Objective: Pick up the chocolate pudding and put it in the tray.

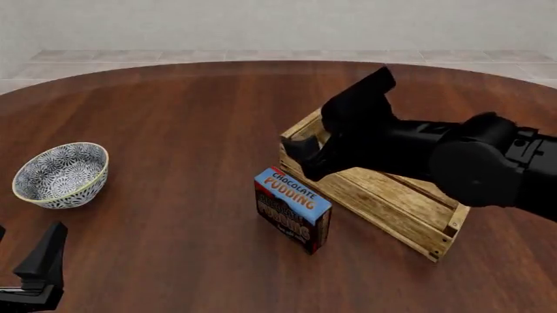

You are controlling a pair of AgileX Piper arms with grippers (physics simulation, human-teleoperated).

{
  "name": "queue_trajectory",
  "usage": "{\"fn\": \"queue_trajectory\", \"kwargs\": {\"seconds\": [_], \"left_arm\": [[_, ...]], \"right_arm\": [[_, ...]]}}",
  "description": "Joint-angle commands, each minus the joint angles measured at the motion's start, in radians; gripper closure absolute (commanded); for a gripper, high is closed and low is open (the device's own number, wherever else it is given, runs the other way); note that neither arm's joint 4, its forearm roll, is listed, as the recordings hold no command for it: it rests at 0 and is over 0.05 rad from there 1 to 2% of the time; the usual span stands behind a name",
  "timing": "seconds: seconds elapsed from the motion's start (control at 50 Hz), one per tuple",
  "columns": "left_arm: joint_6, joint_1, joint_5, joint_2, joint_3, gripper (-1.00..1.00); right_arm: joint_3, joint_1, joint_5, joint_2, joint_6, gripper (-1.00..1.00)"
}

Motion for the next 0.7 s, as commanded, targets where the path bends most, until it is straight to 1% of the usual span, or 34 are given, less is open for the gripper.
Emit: {"fn": "queue_trajectory", "kwargs": {"seconds": [0.02, 0.3, 0.7], "left_arm": [[0.0, 0.0, 0.0, 0.0, 0.0, -1.0], [0.0, 0.0, 0.0, 0.0, 0.0, -1.0], [0.0, 0.0, 0.0, 0.0, 0.0, -1.0]], "right_arm": [[0.021, -0.005, -0.016, 0.012, 0.009, -1.0], [0.051, -0.001, -0.043, 0.029, 0.034, -1.0], [0.083, -0.002, -0.074, 0.043, 0.051, -1.0]]}}
